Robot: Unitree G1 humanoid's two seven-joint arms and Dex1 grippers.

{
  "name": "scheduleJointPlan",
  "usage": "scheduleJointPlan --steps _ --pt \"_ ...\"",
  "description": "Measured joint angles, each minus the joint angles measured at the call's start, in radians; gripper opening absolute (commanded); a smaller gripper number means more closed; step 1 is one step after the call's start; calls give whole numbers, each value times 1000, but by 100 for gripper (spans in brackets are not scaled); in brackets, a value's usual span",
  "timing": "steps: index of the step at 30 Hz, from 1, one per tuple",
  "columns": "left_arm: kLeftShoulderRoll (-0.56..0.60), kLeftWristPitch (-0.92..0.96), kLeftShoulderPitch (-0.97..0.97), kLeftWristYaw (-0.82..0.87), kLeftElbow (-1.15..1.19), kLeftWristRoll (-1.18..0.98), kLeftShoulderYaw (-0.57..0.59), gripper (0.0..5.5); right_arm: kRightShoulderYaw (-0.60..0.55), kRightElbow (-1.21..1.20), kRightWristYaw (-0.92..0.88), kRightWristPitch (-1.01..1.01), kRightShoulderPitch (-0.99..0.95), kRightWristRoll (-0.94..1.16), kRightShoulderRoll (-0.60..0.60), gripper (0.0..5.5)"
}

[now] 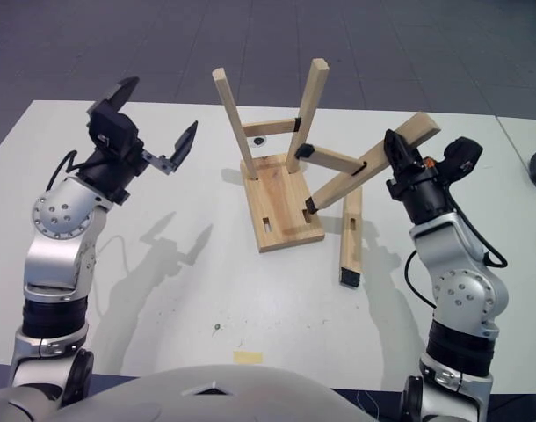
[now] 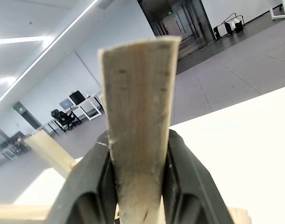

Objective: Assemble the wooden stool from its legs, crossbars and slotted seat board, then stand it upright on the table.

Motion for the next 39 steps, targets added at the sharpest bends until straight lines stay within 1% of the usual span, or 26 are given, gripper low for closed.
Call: scheduleJointPlan --steps 4,15,17,20,23,26,29,35,36,39 --pt "-14 0 5 7 0 14 -15 540 28 -4 25 2 11 -45 17 102" --pt "-24 -3 7 7 2 40 -38 540 96 -9 91 -89 5 -228 47 102" --pt "-25 -5 7 7 4 44 -41 540 116 -13 107 -99 4 -263 45 102" --pt "-25 -7 7 7 7 54 -48 540 189 -44 119 -128 21 -361 35 102" --pt "-24 -20 10 6 7 73 -63 540 273 -79 106 -153 67 -473 39 102" --pt "-22 -28 18 0 7 82 -76 540 309 -124 53 -158 96 -522 45 102" --pt "-22 -33 19 -2 7 86 -84 540 329 -151 24 -159 112 -540 52 103" --pt "-21 -45 24 -4 7 111 -97 540 330 -147 25 -175 117 -549 93 103" --pt "-21 -46 25 -4 8 111 -98 540 324 -143 35 -182 117 -542 104 140" --pt "-22 -48 28 -8 9 111 -100 540 308 -128 72 -169 116 -493 136 185"
